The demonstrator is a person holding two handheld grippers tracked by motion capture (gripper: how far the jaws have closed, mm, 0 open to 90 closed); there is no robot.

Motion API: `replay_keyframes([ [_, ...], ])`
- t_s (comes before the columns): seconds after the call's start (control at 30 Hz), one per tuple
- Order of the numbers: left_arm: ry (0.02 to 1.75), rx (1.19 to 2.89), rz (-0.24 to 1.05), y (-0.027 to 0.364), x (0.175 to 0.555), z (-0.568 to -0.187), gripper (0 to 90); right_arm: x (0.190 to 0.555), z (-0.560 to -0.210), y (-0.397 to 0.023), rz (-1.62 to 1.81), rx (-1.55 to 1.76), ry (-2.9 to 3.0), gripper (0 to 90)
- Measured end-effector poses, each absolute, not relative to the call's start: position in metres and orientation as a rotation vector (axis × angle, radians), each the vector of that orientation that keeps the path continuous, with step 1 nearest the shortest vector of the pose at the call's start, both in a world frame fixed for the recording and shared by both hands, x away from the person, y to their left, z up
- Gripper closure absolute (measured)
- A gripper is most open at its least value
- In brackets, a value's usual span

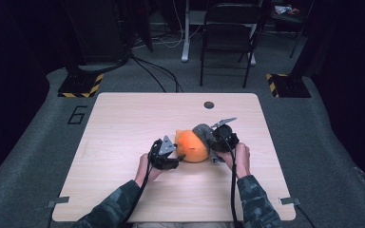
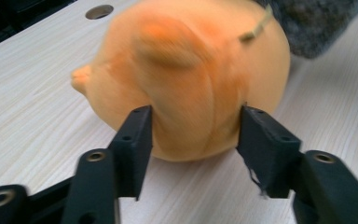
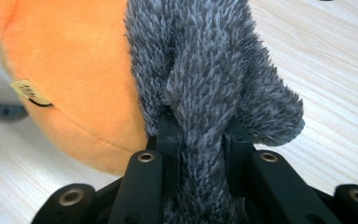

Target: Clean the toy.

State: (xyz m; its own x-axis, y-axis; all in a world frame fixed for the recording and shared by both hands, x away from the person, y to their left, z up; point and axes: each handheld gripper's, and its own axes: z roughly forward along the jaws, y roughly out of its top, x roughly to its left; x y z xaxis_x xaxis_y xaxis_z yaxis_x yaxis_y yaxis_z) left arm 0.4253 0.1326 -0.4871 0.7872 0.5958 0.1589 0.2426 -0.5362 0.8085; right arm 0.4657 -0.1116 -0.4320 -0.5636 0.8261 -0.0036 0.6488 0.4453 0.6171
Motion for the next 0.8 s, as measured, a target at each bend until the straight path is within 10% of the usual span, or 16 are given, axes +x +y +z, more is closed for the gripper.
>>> replay_keyframes([
  [0.37,0.641,2.082,0.523,0.131,0.428,-0.491,76.0,0.464,-0.424,-0.114,0.844,1.249,2.381,73.3],
  [0.8,0.702,2.028,0.385,0.132,0.425,-0.472,79.4,0.435,-0.389,-0.078,1.088,1.050,2.440,73.3],
])
